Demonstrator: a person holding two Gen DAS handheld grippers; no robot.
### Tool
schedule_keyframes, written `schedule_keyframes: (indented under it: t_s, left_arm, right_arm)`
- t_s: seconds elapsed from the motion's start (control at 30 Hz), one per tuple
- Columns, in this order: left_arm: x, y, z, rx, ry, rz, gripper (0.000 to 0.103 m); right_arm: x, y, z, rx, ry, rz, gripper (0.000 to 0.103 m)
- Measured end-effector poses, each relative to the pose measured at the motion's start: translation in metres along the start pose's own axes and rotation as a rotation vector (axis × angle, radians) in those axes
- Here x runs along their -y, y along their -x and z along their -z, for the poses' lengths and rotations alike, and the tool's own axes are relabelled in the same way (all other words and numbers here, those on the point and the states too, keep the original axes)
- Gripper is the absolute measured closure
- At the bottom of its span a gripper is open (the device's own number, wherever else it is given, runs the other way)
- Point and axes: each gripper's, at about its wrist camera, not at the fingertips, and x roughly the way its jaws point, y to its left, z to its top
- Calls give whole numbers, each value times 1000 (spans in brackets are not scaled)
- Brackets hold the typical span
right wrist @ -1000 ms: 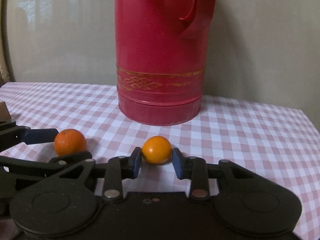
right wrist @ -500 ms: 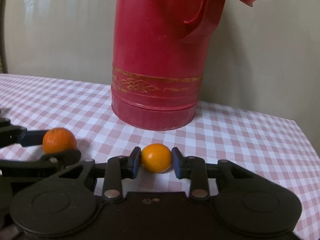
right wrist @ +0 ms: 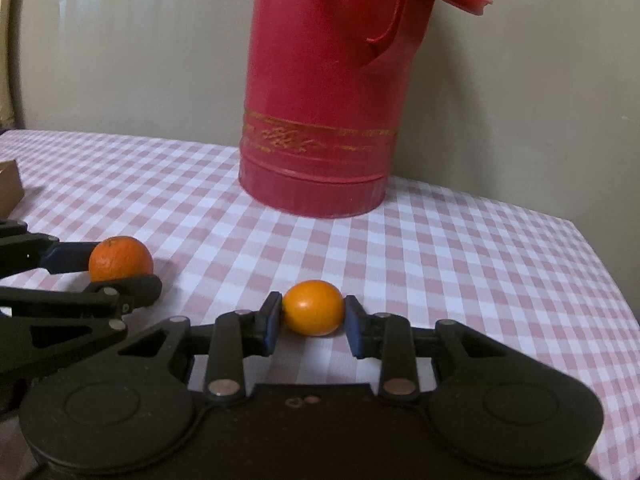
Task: Organize fruits
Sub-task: 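Carry the orange and mandarin over the white box with both tools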
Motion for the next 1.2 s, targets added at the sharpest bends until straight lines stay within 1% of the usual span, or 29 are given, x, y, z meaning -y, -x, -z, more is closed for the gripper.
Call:
schedule_keyframes:
  t_s: [0.23, 0.43, 0.6, 0.77, 1.03, 1.2]
  left_arm:
    - [1, 34, 19, 36, 11, -12, 63]
    - [0, 68, 35, 62, 15, -16, 63]
    - [-4, 103, 42, 99, 9, -18, 63]
    - [-16, 137, 53, 122, 21, -34, 63]
    - [-42, 186, 70, 160, 26, -74, 62]
    - [-63, 212, 84, 178, 22, -112, 63]
  right_arm:
    - [-10, 29, 16, -23, 27, -8, 79]
    - [-13, 66, 30, -16, 29, -10, 79]
    - [-18, 105, 35, 40, 17, -18, 79]
    - [-36, 143, 39, 97, 7, -38, 79]
    - [-70, 184, 46, 165, 20, -86, 79]
    - [-94, 205, 47, 198, 27, -138, 79]
